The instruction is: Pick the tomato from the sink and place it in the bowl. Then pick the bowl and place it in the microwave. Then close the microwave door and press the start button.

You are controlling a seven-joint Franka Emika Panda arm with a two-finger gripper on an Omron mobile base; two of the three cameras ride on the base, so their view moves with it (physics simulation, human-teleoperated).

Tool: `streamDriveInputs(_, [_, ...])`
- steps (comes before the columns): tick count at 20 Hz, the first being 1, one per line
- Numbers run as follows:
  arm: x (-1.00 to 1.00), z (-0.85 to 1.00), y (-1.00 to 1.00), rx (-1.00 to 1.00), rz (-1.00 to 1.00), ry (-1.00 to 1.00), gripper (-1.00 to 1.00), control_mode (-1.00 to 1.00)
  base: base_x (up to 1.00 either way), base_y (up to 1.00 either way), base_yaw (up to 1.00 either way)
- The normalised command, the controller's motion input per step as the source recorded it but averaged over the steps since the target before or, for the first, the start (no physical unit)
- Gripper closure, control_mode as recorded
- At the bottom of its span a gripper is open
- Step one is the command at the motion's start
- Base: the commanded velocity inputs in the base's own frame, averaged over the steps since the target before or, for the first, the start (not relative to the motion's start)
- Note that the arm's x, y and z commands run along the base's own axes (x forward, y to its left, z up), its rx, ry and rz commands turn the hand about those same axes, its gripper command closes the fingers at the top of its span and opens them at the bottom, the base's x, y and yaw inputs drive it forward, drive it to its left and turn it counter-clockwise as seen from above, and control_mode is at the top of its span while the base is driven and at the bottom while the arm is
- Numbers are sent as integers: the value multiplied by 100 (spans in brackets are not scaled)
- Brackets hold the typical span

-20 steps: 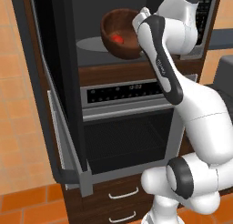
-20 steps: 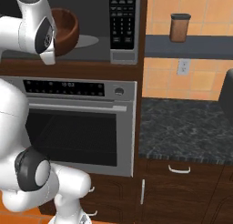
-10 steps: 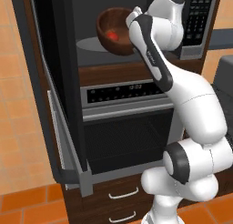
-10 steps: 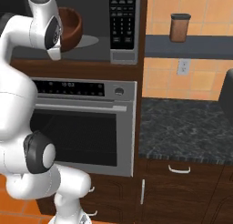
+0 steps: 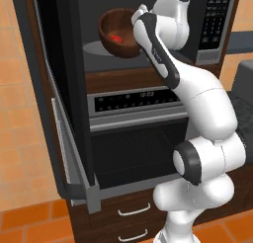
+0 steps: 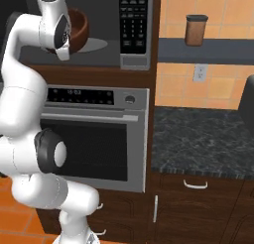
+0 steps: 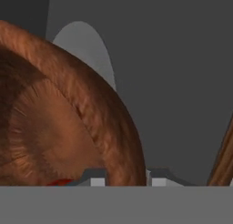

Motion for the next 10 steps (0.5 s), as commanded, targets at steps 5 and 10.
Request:
streamDriveInputs(5, [36,0,1,0,0,0,100,-100,0,0,0])
streamDriveInputs(10, [15,0,0,0,0,0,-100,-100,0,0,0])
